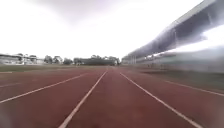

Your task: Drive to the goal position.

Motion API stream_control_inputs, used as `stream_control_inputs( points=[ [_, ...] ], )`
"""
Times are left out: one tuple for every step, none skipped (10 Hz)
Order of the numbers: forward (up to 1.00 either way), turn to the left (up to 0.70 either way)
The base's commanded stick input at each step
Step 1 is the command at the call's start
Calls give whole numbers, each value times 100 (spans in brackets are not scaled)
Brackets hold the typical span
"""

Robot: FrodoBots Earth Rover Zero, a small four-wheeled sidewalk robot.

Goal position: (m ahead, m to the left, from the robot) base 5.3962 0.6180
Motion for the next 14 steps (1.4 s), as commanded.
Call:
stream_control_inputs(
  points=[
    [45, 0],
    [45, 0],
    [45, 0],
    [45, 0],
    [45, 0],
    [45, 0],
    [45, 0],
    [45, 0],
    [45, 0],
    [45, 0],
    [45, 0],
    [45, 0],
    [45, 0],
    [45, 0]
  ],
)
